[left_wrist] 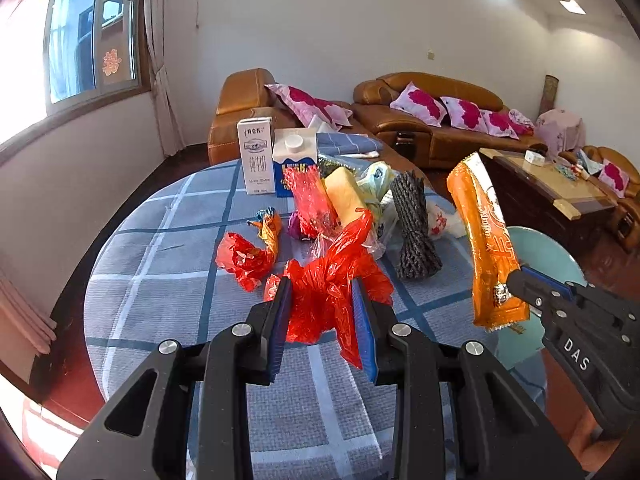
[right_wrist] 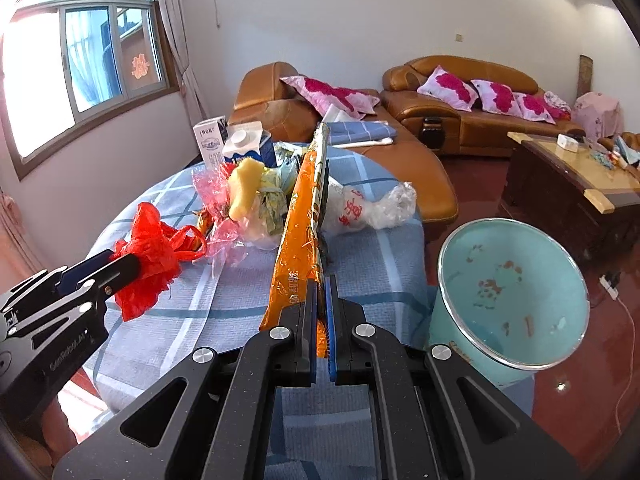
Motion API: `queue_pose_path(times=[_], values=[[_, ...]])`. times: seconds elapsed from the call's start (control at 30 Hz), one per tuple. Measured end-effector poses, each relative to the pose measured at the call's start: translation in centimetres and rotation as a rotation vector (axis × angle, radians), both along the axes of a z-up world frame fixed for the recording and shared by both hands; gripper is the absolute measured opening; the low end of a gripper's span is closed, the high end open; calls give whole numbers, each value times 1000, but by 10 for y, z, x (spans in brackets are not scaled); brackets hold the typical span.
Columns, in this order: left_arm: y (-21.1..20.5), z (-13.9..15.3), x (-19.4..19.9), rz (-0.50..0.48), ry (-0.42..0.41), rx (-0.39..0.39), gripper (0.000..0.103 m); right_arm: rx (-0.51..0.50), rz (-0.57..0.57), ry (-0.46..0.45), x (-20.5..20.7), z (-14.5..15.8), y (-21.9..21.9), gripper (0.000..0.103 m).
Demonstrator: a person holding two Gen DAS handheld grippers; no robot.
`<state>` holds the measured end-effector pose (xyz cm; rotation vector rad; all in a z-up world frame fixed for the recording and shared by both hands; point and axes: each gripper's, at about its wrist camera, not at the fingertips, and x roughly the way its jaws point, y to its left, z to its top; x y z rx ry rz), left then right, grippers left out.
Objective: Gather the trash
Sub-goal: 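Carry the red bag and orange wrapper over the light-blue bucket with both tools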
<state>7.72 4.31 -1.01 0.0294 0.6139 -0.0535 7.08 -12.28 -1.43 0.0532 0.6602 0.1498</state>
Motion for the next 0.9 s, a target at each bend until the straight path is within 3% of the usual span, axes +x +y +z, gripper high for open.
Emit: queue_pose_path(times=[0.2,0.43,0.7,0.9], values=[[-8,7,-5,-23,-10,-5,30,9,-23,-35,-13,9,-8,5],[-13,20,-2,-74,-26,-94,30,2,-65,-70,-25,16,-24,5],[-26,32,0,-118,-63,-123,30,7,-124,-97,-32,21,-47,5],[-50,37,6,-144,-67,-99,30,13,-168,-95,-32,19,-68,5]])
